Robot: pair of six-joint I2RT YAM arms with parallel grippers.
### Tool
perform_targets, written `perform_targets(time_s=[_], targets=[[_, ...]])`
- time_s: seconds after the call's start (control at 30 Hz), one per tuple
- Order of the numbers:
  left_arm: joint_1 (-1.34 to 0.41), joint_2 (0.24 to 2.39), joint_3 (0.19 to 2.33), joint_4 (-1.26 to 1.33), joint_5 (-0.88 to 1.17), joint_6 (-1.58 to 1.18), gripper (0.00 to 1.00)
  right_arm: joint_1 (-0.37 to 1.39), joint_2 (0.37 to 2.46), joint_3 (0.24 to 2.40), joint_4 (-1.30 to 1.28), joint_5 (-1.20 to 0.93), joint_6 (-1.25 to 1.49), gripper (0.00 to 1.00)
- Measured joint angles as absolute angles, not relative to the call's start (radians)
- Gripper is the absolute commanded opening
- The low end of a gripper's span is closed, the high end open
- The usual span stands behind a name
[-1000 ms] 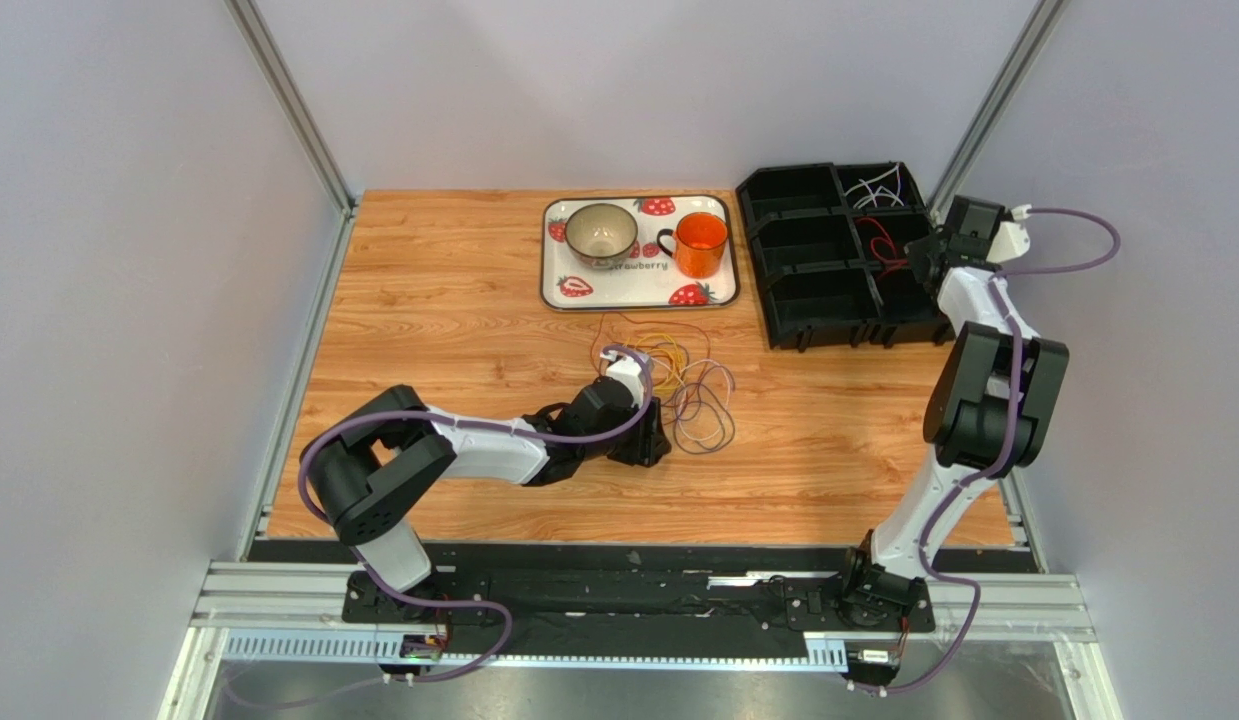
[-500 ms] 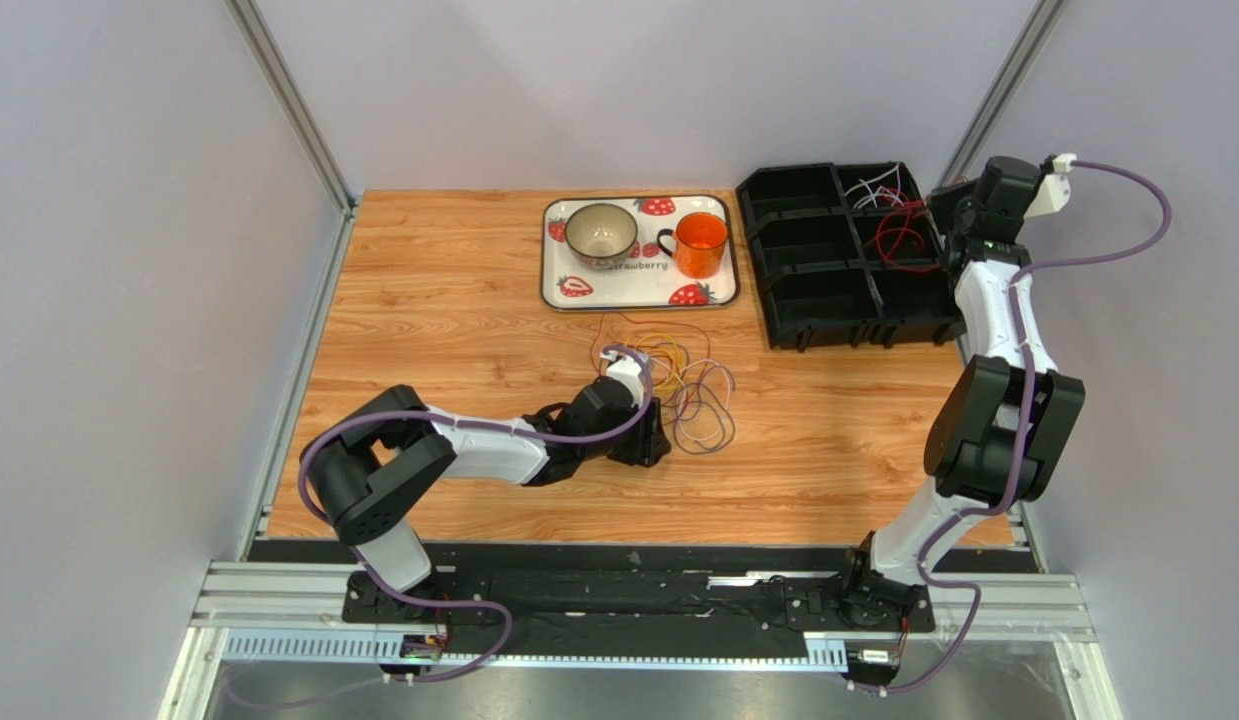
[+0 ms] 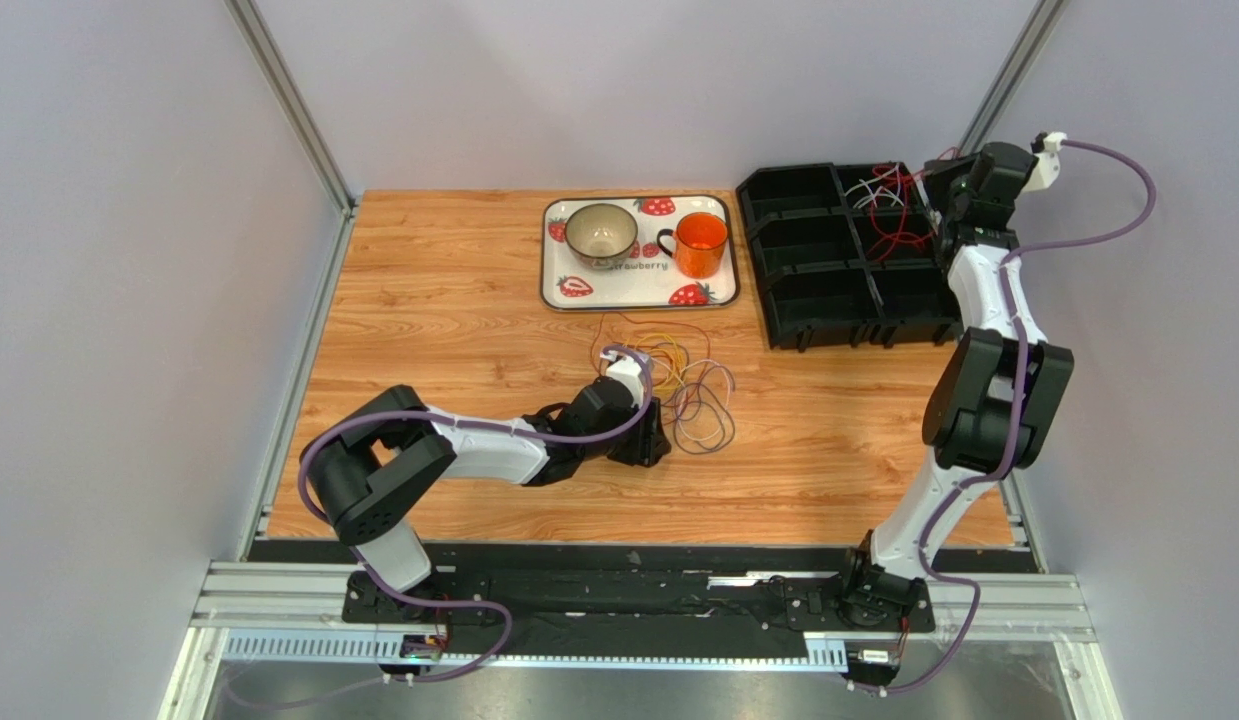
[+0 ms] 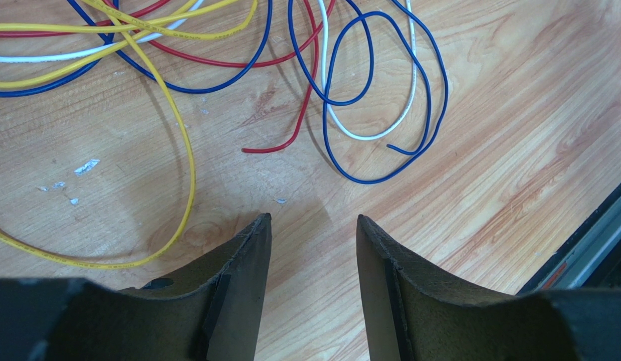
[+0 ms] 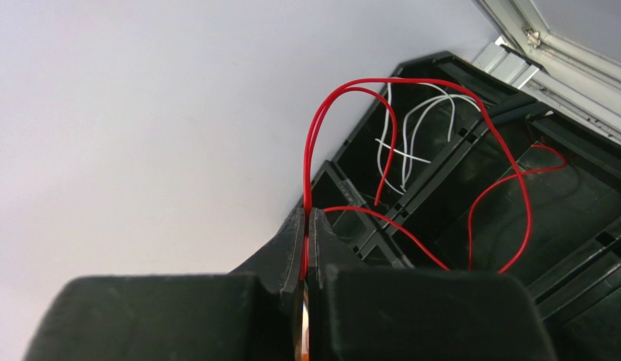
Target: Untangle the cables
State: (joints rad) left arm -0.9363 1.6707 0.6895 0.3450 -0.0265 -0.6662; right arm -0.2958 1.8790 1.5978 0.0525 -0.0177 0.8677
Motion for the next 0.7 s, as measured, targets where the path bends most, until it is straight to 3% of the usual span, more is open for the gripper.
perform_targets(time_s=[0.27,0.7], targets=[[-0.936,1.674,0.701,0.332,-0.027,-0.666,0.54,-0.295,1.973,1.6,0.086,-0.026,0.867,0.0],[-0.936,1.687,0.716,0.328,-0.026,-0.664,0.54,-0.307,1.997,1.443,0.36,-0.062,0.887,0.0]])
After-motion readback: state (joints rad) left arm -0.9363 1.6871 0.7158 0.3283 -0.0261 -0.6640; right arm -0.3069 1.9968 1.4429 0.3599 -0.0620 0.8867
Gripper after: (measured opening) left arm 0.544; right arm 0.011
